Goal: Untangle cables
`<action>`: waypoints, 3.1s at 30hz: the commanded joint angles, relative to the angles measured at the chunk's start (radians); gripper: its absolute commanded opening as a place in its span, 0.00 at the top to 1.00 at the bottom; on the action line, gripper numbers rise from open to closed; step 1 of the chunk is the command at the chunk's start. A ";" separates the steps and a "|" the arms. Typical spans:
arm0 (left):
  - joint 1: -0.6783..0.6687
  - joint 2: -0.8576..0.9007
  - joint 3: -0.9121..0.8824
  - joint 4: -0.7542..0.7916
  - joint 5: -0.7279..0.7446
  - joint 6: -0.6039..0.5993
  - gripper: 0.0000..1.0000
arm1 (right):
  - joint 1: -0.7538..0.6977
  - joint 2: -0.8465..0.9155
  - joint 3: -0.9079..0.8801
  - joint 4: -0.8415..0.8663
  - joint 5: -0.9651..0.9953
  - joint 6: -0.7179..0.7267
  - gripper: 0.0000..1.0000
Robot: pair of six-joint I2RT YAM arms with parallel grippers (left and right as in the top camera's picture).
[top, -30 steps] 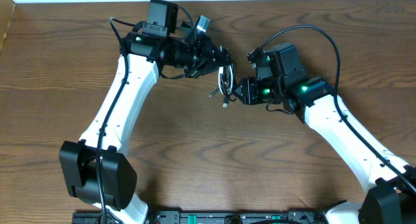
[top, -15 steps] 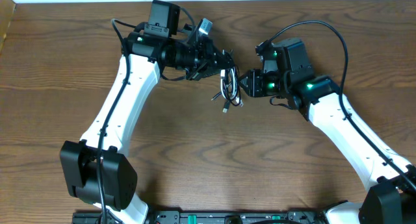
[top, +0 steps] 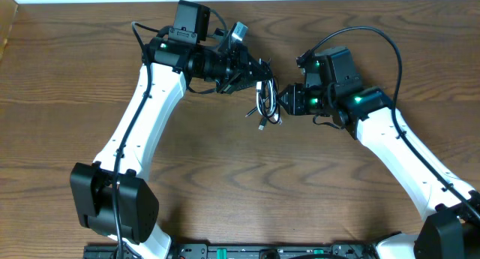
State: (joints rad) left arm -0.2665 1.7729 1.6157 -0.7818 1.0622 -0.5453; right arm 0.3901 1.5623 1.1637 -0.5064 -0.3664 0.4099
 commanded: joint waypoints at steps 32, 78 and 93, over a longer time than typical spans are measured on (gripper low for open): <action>-0.041 0.004 0.007 0.058 0.071 0.009 0.92 | 0.008 0.040 0.006 0.024 -0.087 0.084 0.68; -0.033 0.004 0.005 0.073 0.026 0.021 0.93 | -0.076 -0.023 0.007 0.084 -0.255 0.094 0.99; -0.034 0.004 0.005 0.073 0.092 0.027 0.93 | -0.064 -0.033 0.007 0.160 -0.241 0.114 0.96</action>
State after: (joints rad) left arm -0.3031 1.7729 1.6157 -0.7063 1.0992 -0.5365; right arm 0.3008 1.5429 1.1637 -0.3866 -0.5991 0.5079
